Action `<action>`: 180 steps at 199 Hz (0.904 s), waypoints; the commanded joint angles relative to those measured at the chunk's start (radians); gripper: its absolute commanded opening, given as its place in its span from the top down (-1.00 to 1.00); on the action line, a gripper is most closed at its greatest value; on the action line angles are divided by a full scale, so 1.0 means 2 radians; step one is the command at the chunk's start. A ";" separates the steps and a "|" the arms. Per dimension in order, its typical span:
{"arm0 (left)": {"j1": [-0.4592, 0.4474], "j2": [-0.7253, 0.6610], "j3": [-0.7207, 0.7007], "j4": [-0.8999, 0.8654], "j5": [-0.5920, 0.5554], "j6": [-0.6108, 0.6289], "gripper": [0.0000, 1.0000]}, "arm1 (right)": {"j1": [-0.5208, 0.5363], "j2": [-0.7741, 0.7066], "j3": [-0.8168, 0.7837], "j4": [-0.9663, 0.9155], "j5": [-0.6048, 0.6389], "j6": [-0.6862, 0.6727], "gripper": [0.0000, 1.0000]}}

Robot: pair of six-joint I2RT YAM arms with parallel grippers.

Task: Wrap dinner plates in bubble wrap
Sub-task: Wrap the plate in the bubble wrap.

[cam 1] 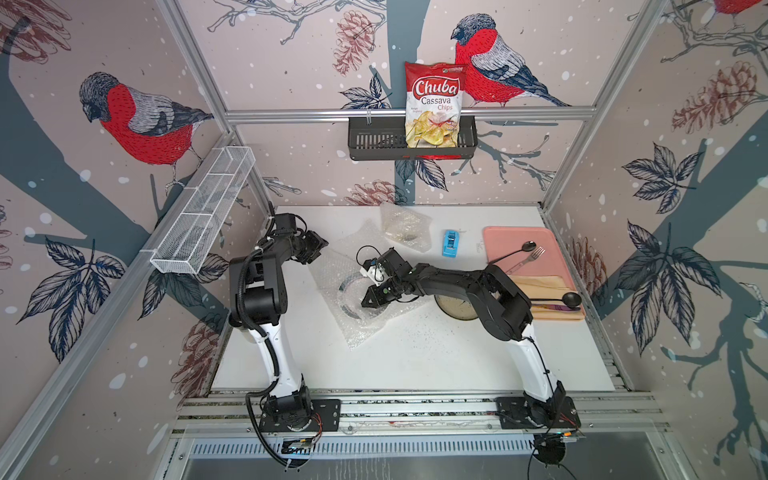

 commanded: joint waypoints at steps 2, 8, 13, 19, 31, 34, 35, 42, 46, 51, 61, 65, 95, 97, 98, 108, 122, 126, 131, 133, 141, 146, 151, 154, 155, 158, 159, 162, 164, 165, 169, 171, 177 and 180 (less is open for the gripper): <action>-0.001 0.011 0.012 -0.017 -0.002 -0.006 0.14 | 0.000 0.006 0.003 -0.013 0.007 -0.004 0.63; -0.001 0.012 0.012 -0.015 0.000 -0.009 0.20 | -0.001 0.006 0.003 -0.013 0.007 -0.004 0.63; -0.002 0.013 0.012 -0.014 0.000 -0.010 0.24 | 0.000 0.007 0.002 -0.012 0.007 -0.004 0.63; -0.002 0.014 0.012 -0.013 0.000 -0.010 0.28 | -0.001 0.006 0.002 -0.012 0.008 -0.004 0.63; -0.003 0.017 0.013 -0.015 -0.004 -0.012 0.32 | -0.001 0.006 0.002 -0.013 0.008 -0.005 0.63; -0.003 0.018 0.014 -0.016 -0.004 -0.013 0.33 | -0.002 0.006 0.001 -0.013 0.007 -0.005 0.63; -0.003 0.018 0.015 -0.016 -0.004 -0.012 0.33 | -0.003 0.005 0.001 -0.012 0.007 -0.005 0.63; -0.002 0.018 0.015 -0.017 -0.005 -0.013 0.37 | -0.002 0.005 0.000 -0.011 0.007 -0.005 0.63; -0.003 0.019 0.015 -0.017 -0.005 -0.014 0.40 | -0.003 0.005 0.000 -0.011 0.008 -0.005 0.63; -0.003 0.019 0.014 -0.015 -0.004 -0.016 0.44 | -0.003 0.004 0.000 -0.012 0.008 -0.005 0.63; -0.003 0.017 0.012 -0.013 0.000 -0.021 0.55 | -0.003 0.004 0.000 -0.012 0.008 -0.006 0.63; -0.002 0.015 0.012 -0.012 0.000 -0.022 0.58 | -0.003 0.004 0.000 -0.012 0.008 -0.006 0.63; -0.005 -0.008 0.003 -0.011 0.013 -0.032 0.99 | -0.006 0.003 -0.002 -0.012 0.011 -0.003 0.64; -0.004 -0.010 0.003 -0.011 0.015 -0.032 1.00 | -0.006 0.003 -0.002 -0.012 0.010 -0.004 0.64; -0.005 -0.011 0.002 -0.010 0.016 -0.032 1.00 | -0.006 0.003 -0.002 -0.012 0.010 -0.003 0.64; -0.006 -0.020 -0.003 -0.011 0.028 -0.034 1.00 | -0.007 0.003 -0.002 -0.012 0.010 -0.002 0.64; -0.007 -0.038 -0.017 -0.010 0.042 -0.038 1.00 | -0.009 0.002 -0.003 -0.010 0.010 -0.001 0.64; -0.008 -0.045 -0.023 -0.010 0.044 -0.039 1.00 | -0.009 0.002 -0.003 -0.010 0.010 0.000 0.64; -0.009 -0.054 -0.029 -0.010 0.047 -0.040 1.00 | -0.010 0.002 -0.003 -0.010 0.010 0.001 0.64; -0.010 -0.058 -0.033 -0.010 0.048 -0.040 1.00 | -0.010 0.002 -0.003 -0.010 0.009 0.001 0.64; -0.012 -0.074 -0.046 -0.007 0.052 -0.042 1.00 | -0.011 0.002 -0.003 -0.010 0.009 0.002 0.64; -0.012 -0.085 -0.054 -0.007 0.056 -0.044 1.00 | -0.012 0.002 -0.003 -0.009 0.009 0.003 0.64; -0.014 -0.096 -0.064 -0.006 0.061 -0.046 1.00 | -0.012 0.003 -0.003 -0.009 0.009 0.004 0.64; -0.015 -0.103 -0.071 -0.004 0.063 -0.049 1.00 | -0.012 0.003 -0.003 -0.009 0.010 0.005 0.64; -0.016 -0.105 -0.073 -0.003 0.064 -0.050 1.00 | -0.013 0.004 -0.003 -0.009 0.010 0.005 0.64; -0.017 -0.113 -0.080 0.000 0.066 -0.053 1.00 | -0.013 0.004 -0.003 -0.009 0.010 0.006 0.64; -0.018 -0.115 -0.083 0.001 0.067 -0.054 1.00 | -0.013 0.004 -0.003 -0.009 0.010 0.007 0.64; -0.019 -0.122 -0.090 0.004 0.070 -0.057 1.00 | -0.014 0.005 -0.003 -0.009 0.011 0.009 0.65; -0.021 -0.126 -0.096 0.006 0.071 -0.059 1.00 | -0.014 0.005 -0.003 -0.008 0.011 0.009 0.65; -0.021 -0.129 -0.098 0.006 0.072 -0.061 1.00 | -0.014 0.005 -0.003 -0.008 0.012 0.010 0.65; -0.023 -0.138 -0.108 0.010 0.073 -0.067 1.00 | -0.015 0.006 -0.003 -0.007 0.012 0.012 0.65; -0.025 -0.143 -0.113 0.011 0.074 -0.070 1.00 | -0.015 0.006 -0.003 -0.007 0.013 0.014 0.65; -0.030 -0.156 -0.127 0.015 0.077 -0.077 1.00 | -0.016 0.008 -0.003 -0.005 0.013 0.017 0.65; -0.033 -0.162 -0.133 0.016 0.078 -0.081 1.00 | -0.017 0.009 -0.003 -0.004 0.013 0.018 0.65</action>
